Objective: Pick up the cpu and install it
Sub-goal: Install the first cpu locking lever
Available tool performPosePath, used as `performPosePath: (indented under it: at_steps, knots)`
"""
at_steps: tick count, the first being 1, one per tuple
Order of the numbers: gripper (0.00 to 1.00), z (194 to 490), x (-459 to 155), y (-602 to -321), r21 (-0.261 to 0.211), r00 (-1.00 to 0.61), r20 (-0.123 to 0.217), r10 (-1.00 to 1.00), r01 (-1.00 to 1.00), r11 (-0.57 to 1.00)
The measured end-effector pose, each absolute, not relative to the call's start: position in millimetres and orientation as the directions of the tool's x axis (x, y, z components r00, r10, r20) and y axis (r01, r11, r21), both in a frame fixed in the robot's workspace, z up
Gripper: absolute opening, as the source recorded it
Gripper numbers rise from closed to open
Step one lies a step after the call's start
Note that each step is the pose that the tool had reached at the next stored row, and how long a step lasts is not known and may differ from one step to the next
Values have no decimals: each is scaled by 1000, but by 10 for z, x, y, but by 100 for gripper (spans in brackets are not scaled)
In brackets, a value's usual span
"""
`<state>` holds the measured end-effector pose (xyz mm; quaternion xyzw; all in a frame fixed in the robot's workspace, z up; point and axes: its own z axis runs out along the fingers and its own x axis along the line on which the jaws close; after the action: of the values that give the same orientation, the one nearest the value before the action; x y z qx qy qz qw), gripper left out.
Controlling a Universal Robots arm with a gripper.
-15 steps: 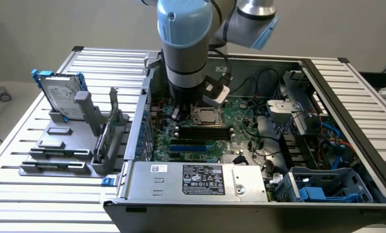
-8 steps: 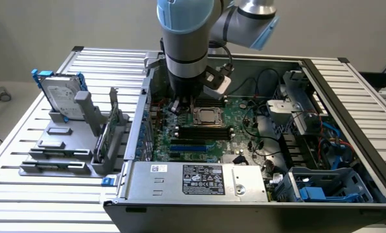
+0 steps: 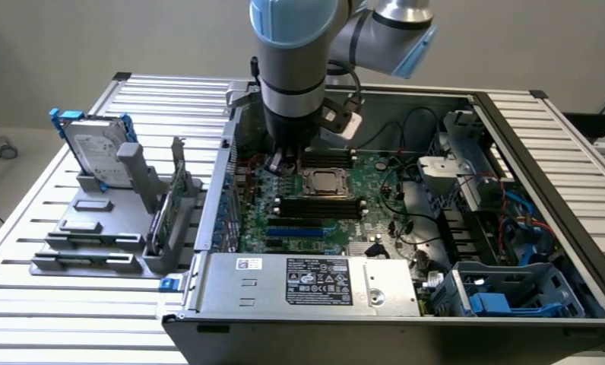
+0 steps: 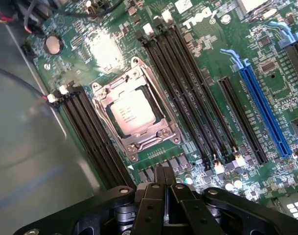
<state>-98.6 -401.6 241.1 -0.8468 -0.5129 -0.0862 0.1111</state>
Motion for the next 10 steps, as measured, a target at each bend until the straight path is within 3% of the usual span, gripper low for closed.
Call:
performPosePath:
  at_steps: [10]
  knots:
    - [11, 2411, -986, -4000, -100, 303, 260, 917, 953, -287]
